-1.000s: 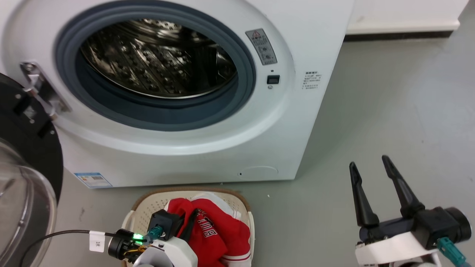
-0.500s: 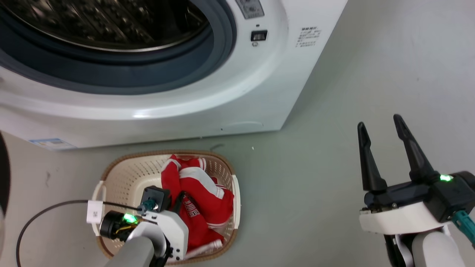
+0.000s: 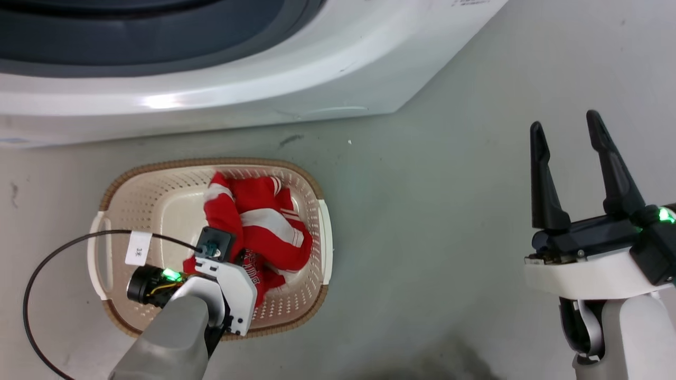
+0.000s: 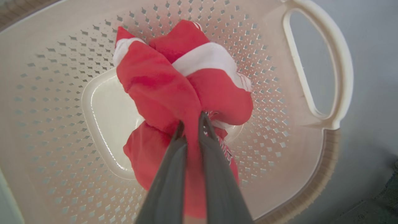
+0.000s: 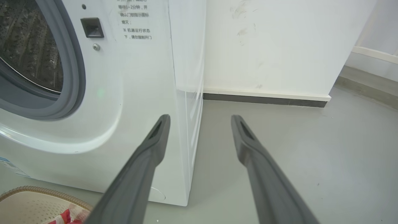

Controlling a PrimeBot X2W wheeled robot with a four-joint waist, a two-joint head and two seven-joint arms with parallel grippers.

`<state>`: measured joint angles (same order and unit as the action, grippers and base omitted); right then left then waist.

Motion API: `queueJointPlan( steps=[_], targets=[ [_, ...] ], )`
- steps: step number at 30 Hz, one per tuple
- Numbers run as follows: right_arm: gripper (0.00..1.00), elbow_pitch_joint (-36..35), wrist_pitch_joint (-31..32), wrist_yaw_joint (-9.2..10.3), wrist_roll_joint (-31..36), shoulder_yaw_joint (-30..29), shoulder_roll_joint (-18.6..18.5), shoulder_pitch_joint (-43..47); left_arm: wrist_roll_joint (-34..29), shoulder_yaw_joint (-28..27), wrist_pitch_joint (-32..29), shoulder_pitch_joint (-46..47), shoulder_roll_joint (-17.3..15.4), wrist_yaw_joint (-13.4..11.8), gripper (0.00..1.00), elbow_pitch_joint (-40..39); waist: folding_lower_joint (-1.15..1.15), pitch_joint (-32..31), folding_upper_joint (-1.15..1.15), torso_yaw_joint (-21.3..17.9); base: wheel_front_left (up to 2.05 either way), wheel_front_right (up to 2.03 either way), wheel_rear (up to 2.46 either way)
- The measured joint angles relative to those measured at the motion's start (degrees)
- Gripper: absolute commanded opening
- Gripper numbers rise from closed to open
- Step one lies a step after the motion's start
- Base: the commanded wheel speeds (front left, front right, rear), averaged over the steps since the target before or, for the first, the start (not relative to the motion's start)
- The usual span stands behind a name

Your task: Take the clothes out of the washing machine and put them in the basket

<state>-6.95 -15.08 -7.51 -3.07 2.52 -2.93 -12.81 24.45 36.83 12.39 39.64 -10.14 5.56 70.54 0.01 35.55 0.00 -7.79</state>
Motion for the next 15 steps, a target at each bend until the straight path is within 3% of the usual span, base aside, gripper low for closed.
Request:
queueJointPlan(
  steps=[15],
  targets=[
    [1.0,-0.8,0.0,0.0,-0.35,-0.79,0.0,-2.41,0.15,0.82,-4.19,3.24,-1.7,-2.49,0.0,3.04,0.0,7.58,0.0,-1.32,0.0,0.0,0.0]
  ],
)
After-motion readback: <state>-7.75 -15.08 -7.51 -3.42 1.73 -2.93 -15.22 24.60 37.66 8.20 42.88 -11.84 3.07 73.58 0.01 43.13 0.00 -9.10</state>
